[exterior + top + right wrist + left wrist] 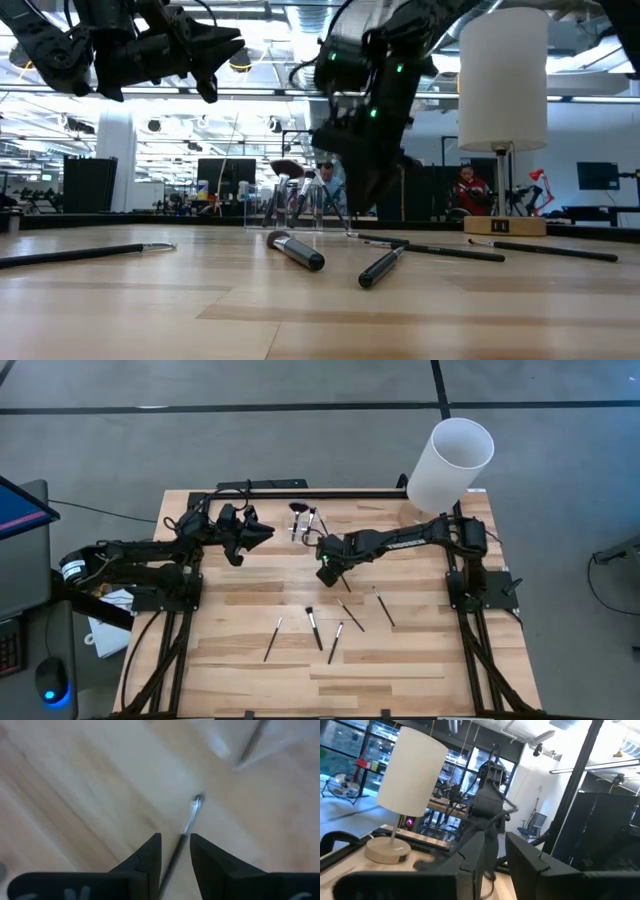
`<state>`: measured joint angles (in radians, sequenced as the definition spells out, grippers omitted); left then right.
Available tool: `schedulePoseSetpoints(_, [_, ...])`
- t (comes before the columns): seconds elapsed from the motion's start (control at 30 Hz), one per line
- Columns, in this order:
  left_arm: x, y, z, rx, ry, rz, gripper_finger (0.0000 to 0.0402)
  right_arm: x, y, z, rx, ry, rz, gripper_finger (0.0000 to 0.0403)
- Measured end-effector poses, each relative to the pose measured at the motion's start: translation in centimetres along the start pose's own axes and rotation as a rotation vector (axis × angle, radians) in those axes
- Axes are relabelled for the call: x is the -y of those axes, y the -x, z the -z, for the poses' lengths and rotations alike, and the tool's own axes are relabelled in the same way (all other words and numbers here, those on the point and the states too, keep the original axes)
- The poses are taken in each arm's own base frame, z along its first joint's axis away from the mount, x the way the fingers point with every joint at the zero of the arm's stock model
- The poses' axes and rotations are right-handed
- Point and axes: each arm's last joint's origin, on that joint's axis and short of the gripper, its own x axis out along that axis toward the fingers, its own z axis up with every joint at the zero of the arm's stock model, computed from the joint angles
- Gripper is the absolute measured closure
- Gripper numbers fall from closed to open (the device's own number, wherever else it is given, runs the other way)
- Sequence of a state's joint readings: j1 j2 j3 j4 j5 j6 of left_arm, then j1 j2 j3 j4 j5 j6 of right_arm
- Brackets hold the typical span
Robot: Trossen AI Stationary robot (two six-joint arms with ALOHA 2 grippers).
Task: Pick & Place Makeup Supplies
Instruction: Put the makeup brush into the transparent organizer
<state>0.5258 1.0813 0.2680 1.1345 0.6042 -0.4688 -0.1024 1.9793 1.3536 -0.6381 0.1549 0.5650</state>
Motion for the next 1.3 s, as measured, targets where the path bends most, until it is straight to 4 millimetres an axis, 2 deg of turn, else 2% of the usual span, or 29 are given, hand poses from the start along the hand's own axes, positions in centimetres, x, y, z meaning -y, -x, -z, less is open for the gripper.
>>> schedulePoseSetpoints(0.1, [0.0, 0.0, 0.0, -0.006, 0.002, 0.006, 0.0325, -0.1, -1.8, 0.7, -0.067, 0.009, 0.012, 0.031])
schedulePoseSetpoints(0.2, [0.1, 0.0, 0.1, -0.012, 0.003, 0.016, 0.0325, -0.1, -2.4, 0.8, -0.087, 0.011, 0.025, 0.031])
schedulePoseSetpoints(0.63, [0.0, 0.0, 0.1, -0.013, 0.003, 0.018, 0.0325, 0.1, -2.4, 1.0, -0.112, 0.013, 0.04, 0.0313])
schedulePoseSetpoints(1.1, [0.0, 0.0, 0.1, -0.013, 0.003, 0.018, 0.0325, 0.2, -2.2, 1.2, -0.131, 0.044, 0.032, 0.0394])
schedulePoseSetpoints(1.3, [0.0, 0.0, 0.1, -0.013, 0.003, 0.018, 0.0325, 0.3, -2.2, 1.1, -0.137, 0.079, 0.023, 0.0389])
